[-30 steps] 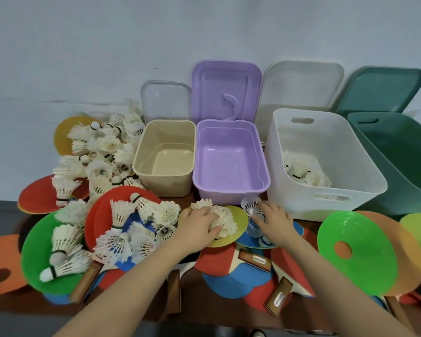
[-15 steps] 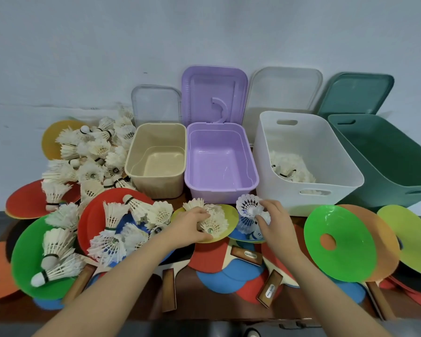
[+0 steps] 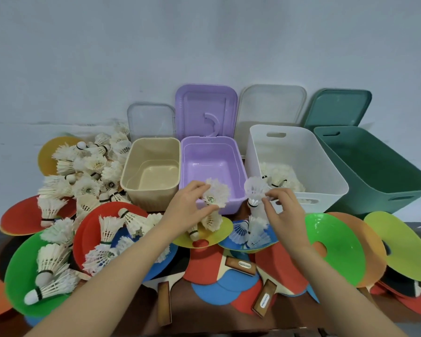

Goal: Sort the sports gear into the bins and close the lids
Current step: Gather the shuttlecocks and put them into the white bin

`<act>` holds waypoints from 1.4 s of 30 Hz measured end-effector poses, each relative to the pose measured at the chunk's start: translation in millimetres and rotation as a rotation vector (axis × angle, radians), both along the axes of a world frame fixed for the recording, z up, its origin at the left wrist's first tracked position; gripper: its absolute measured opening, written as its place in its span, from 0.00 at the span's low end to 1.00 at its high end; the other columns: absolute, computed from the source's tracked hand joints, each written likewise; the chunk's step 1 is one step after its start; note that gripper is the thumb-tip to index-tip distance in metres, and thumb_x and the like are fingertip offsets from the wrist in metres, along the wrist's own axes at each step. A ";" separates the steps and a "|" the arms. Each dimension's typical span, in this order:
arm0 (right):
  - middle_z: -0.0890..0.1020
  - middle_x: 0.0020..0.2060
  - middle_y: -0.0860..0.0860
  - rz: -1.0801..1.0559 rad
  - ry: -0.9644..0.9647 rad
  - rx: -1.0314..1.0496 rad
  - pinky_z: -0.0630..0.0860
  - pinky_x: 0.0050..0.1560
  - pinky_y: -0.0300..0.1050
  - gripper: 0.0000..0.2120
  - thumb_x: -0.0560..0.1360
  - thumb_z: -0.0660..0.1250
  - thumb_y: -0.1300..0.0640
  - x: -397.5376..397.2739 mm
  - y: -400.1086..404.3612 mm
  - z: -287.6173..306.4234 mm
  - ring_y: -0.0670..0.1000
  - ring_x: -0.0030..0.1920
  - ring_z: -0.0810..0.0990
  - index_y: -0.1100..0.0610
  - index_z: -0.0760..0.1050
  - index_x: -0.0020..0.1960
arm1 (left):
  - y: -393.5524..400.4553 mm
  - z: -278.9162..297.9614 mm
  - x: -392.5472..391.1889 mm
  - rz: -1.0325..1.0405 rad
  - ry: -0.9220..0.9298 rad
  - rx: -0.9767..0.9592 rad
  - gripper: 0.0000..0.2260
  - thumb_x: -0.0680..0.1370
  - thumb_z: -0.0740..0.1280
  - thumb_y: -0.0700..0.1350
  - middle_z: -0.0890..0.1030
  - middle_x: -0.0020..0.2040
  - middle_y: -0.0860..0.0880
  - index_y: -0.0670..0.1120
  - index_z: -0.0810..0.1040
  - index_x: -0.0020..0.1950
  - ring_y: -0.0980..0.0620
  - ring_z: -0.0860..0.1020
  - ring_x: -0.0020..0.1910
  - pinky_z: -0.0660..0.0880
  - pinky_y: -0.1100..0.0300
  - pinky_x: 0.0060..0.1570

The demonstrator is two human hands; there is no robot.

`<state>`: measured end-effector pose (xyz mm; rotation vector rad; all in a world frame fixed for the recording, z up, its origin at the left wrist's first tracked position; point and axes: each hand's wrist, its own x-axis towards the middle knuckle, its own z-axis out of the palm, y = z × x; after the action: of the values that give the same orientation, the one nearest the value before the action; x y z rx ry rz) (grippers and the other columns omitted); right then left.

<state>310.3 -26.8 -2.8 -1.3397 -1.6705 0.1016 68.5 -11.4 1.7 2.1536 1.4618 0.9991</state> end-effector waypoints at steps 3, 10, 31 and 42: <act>0.78 0.43 0.54 -0.024 -0.001 0.054 0.72 0.46 0.39 0.04 0.71 0.70 0.68 19.3 15.1 17.3 0.44 0.43 0.73 0.63 0.77 0.44 | 17.4 20.1 25.1 -0.003 -0.015 0.059 0.25 0.71 0.72 0.51 0.75 0.59 0.45 0.39 0.75 0.64 0.49 0.76 0.51 0.72 0.55 0.56; 0.76 0.44 0.50 -0.114 0.018 0.064 0.71 0.47 0.39 0.03 0.72 0.69 0.68 81.1 51.5 45.1 0.45 0.43 0.73 0.63 0.77 0.45 | 73.2 48.3 111.8 -0.032 0.014 0.141 0.23 0.73 0.72 0.47 0.74 0.61 0.43 0.38 0.73 0.64 0.45 0.76 0.55 0.71 0.54 0.56; 0.77 0.46 0.51 0.165 -0.106 -0.123 0.71 0.50 0.43 0.10 0.73 0.62 0.55 79.0 72.9 6.4 0.51 0.47 0.76 0.59 0.78 0.49 | 77.1 23.0 99.8 0.053 0.389 0.028 0.18 0.78 0.62 0.47 0.70 0.67 0.46 0.45 0.72 0.67 0.45 0.68 0.66 0.60 0.53 0.62; 0.79 0.39 0.46 0.239 -0.241 -0.290 0.70 0.42 0.38 0.11 0.71 0.65 0.48 24.8 25.9 -44.3 0.48 0.41 0.77 0.54 0.78 0.48 | 14.9 -35.4 33.3 0.040 0.343 -0.023 0.18 0.75 0.55 0.54 0.79 0.46 0.53 0.48 0.81 0.48 0.49 0.78 0.46 0.61 0.62 0.45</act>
<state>335.1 -0.9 -47.2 -1.4002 -2.0789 0.3459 101.8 3.5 -33.7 2.3743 1.6608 0.6411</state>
